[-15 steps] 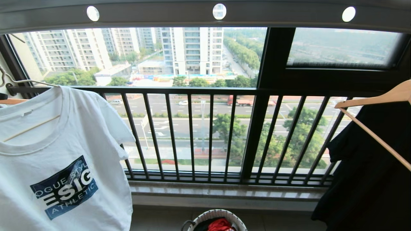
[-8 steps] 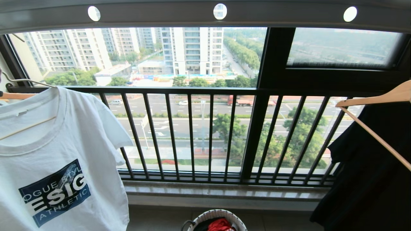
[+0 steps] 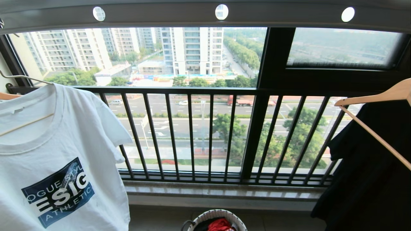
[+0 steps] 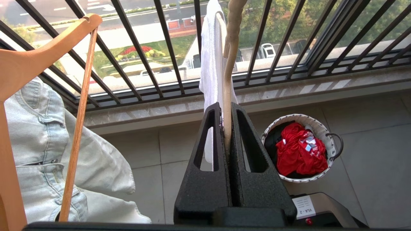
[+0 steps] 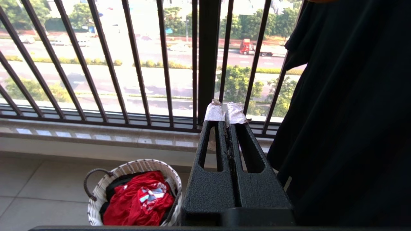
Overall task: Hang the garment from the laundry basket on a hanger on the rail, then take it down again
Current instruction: Take the clothes off the clothes rack
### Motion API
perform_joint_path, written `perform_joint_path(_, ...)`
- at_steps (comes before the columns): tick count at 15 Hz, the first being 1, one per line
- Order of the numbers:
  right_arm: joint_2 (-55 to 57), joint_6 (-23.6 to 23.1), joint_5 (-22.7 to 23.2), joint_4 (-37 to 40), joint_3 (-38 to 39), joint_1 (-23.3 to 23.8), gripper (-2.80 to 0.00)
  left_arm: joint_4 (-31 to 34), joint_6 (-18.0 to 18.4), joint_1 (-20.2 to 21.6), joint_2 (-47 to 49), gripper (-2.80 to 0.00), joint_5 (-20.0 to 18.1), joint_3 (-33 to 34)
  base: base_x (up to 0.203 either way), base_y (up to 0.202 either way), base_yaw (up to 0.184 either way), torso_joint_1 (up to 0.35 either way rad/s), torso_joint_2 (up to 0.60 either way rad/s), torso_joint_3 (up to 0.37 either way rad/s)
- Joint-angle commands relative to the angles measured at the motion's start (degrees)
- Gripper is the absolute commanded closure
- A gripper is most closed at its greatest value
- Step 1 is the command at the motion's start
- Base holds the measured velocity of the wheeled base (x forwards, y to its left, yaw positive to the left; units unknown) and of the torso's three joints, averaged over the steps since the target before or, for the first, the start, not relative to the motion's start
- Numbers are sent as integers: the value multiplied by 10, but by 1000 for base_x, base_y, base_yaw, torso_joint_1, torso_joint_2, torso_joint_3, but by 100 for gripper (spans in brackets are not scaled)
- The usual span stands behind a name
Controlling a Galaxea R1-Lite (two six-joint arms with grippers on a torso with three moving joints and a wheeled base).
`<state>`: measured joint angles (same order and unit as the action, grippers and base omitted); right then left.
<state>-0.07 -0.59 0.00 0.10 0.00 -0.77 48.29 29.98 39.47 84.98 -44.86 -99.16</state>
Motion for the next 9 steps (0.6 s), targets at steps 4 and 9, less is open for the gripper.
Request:
perform_joint_path(4, 0, 0, 0, -1, 0, 0, 0, 5, 2, 7, -12, 0, -3, -16, 0, 0, 0, 0, 0, 0)
perform_joint_path(9, 0, 0, 0, 0, 0, 0, 0, 31, 2, 7, -41, 0, -4, -20, 0, 0, 0, 0, 0, 0)
